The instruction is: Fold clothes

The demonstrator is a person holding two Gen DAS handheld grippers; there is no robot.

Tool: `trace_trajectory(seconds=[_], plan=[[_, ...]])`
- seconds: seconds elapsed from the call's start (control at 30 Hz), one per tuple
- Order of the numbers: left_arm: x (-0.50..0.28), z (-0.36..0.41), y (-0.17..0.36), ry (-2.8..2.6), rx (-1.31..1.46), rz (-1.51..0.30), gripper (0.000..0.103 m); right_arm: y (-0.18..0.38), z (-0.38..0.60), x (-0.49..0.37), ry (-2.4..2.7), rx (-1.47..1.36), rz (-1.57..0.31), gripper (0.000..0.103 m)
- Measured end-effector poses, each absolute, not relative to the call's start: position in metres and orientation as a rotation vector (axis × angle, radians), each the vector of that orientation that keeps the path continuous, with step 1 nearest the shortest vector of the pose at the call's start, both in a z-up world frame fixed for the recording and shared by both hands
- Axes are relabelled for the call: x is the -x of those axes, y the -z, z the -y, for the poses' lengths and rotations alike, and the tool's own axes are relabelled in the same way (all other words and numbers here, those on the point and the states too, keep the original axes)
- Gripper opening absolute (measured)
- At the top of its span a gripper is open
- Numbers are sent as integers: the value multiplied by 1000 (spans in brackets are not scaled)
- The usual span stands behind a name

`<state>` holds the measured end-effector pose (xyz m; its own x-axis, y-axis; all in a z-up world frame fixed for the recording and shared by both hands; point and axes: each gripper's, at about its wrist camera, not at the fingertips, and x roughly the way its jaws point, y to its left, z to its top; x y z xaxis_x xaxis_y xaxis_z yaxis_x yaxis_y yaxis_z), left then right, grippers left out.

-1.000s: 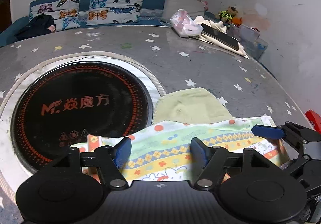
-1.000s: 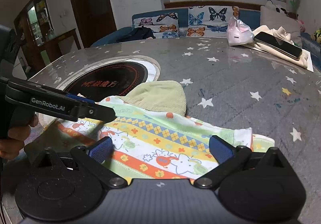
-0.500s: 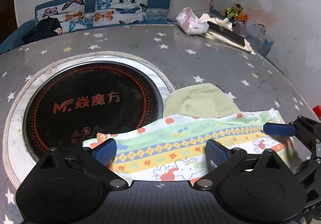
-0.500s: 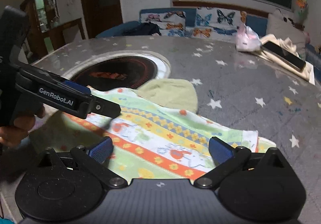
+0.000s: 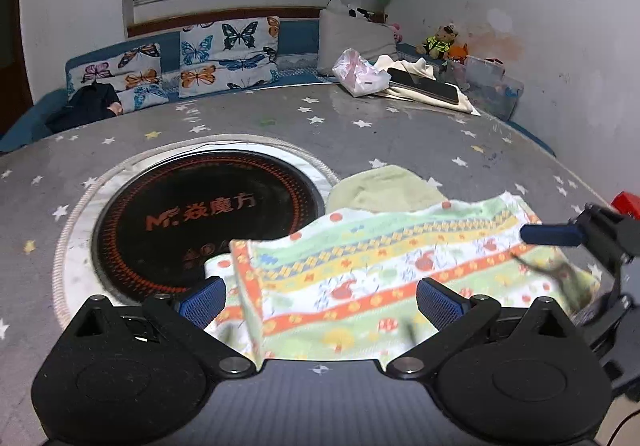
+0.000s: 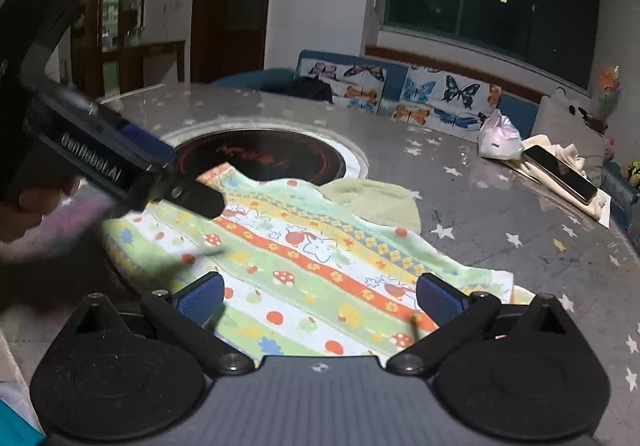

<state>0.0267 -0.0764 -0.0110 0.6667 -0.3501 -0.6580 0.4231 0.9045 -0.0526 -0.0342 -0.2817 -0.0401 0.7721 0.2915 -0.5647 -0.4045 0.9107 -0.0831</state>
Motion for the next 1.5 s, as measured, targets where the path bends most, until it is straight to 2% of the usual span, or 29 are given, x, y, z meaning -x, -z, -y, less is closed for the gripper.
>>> trace_trajectory(seconds=[0.2,0.63,0.9,1.17,1.5], plan=[[-20,65,21,358,-102,-766,103,45,290,32,-372,120,-630,103],[-11,30,22,309,-18,-826,103,24,251,54,-537,230,-562,103],[-7,24,21,248,-27,-798,103,24,223,58,-611,292,-559,100],[-7,34,22,290,-42,-861,103,25,216,61,-617,304,-575,92],[-8,25,13,246,-40,-854,103,25,197,62,-675,339,-571,81]])
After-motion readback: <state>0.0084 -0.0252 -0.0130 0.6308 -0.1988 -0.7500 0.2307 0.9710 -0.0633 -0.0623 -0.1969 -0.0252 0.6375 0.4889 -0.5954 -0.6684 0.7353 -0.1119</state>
